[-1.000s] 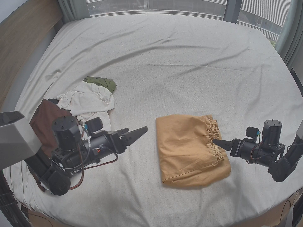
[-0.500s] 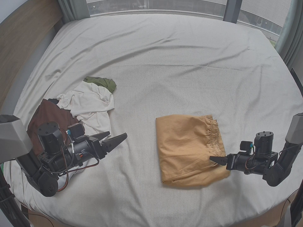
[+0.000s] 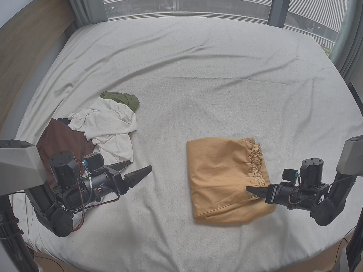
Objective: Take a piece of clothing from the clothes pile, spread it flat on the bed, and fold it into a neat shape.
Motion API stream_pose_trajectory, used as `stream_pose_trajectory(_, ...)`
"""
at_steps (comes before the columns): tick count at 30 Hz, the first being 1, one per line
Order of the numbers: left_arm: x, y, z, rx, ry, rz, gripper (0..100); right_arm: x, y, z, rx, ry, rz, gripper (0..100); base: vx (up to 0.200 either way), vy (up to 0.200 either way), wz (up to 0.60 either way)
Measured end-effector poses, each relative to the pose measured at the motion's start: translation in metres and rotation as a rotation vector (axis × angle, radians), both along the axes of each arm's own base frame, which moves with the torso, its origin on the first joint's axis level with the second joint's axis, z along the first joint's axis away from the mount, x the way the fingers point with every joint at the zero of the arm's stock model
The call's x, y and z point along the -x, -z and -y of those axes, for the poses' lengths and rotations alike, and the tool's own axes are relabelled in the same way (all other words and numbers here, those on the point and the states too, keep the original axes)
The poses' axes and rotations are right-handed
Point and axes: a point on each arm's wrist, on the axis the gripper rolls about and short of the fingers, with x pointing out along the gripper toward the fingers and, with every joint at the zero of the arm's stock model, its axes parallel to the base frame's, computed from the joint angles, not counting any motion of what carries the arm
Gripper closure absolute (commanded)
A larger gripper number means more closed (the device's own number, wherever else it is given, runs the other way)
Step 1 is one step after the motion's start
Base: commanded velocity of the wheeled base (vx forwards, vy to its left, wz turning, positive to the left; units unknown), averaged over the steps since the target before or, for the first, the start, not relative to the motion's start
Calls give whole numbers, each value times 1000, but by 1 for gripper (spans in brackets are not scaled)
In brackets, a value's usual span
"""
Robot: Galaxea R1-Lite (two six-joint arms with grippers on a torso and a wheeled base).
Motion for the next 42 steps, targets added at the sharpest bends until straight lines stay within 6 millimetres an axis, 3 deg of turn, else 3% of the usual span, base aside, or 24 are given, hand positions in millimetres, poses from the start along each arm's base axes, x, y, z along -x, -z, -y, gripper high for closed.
stream_pose_trajectory(9, 0, 5, 1, -7, 2, -17, 0, 1, 3, -1, 4, -4, 9, 100, 0, 0, 0)
stream_pose_trajectory(21, 0, 7, 1, -10, 3, -24, 0, 18, -14, 16, 87, 6, -102, 100, 0, 0, 0)
stream_pose_trajectory(28, 0, 10, 1, -13, 4, -30, 0, 12, -19, 21, 97, 21, -58, 100, 0, 0, 0)
stream_pose_trajectory(29, 0, 10, 1, -13, 4, -30, 0, 10, -18, 22, 99, 22, -50, 0, 0, 0, 0)
stream_pose_trajectory(42, 0, 10, 2, -14, 7, -32, 0, 6, -8, 30, 130, 52, -48, 0, 0, 0, 0)
